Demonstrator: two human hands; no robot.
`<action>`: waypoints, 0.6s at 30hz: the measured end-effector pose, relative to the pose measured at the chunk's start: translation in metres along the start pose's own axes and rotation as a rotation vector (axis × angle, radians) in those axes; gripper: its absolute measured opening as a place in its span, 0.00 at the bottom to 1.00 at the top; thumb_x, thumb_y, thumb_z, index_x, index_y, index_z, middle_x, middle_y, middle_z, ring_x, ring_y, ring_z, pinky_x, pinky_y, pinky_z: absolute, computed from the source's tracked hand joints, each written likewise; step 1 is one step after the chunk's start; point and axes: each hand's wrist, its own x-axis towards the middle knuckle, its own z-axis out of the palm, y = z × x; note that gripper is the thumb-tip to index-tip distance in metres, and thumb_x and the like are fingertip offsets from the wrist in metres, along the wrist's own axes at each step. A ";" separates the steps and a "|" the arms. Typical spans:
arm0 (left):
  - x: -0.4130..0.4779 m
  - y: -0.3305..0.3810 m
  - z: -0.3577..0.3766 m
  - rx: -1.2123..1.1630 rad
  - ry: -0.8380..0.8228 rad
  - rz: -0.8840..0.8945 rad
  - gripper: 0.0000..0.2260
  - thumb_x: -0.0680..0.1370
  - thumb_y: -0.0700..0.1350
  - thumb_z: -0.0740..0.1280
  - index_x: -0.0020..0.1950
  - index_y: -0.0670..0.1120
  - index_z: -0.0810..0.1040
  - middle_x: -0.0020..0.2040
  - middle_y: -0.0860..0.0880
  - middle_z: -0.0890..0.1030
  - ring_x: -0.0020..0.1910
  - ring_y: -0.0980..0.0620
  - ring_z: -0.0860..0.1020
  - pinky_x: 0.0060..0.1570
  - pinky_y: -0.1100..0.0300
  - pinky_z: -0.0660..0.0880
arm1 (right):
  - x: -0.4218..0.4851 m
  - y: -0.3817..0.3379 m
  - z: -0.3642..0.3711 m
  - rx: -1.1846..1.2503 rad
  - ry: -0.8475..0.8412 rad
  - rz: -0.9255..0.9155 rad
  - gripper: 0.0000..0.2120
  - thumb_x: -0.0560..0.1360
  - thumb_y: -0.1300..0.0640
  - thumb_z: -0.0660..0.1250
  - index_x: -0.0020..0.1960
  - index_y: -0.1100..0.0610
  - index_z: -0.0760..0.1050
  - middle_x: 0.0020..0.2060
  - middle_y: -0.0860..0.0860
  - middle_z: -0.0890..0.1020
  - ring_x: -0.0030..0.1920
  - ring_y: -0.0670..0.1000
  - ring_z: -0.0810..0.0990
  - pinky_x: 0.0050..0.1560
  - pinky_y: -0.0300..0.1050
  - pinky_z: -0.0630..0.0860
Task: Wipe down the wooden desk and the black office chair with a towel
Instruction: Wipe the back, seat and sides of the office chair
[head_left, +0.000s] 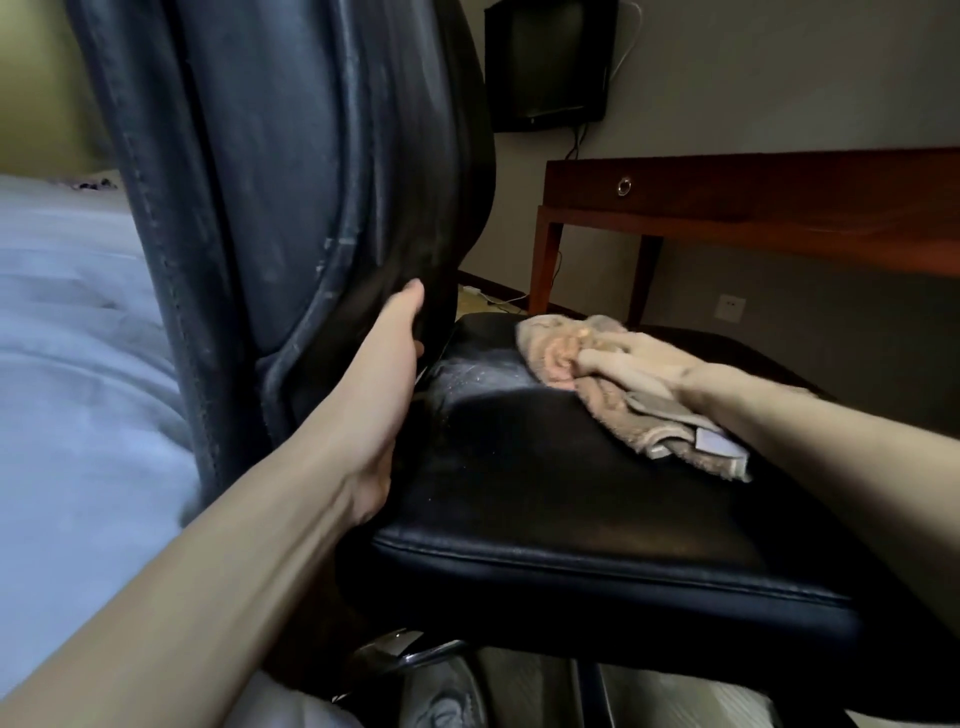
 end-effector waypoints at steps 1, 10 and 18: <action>0.000 0.001 -0.001 -0.007 -0.010 0.002 0.38 0.77 0.73 0.57 0.81 0.51 0.65 0.81 0.49 0.65 0.65 0.57 0.73 0.37 0.67 0.65 | -0.005 -0.012 0.005 0.029 0.002 -0.040 0.22 0.80 0.40 0.61 0.71 0.46 0.74 0.73 0.54 0.73 0.69 0.58 0.72 0.73 0.57 0.67; -0.009 0.005 -0.009 -0.049 -0.013 -0.001 0.30 0.77 0.71 0.61 0.62 0.47 0.79 0.60 0.44 0.83 0.52 0.48 0.84 0.56 0.53 0.79 | -0.133 -0.084 0.029 0.206 -0.087 -0.396 0.19 0.61 0.37 0.64 0.48 0.43 0.80 0.42 0.41 0.84 0.45 0.42 0.81 0.54 0.48 0.78; -0.015 0.002 -0.008 -0.066 0.001 -0.023 0.30 0.77 0.70 0.62 0.59 0.45 0.81 0.26 0.48 0.81 0.18 0.61 0.77 0.13 0.67 0.66 | -0.161 -0.040 -0.030 0.357 0.248 -0.390 0.12 0.68 0.55 0.69 0.49 0.57 0.85 0.46 0.54 0.87 0.46 0.50 0.84 0.52 0.54 0.79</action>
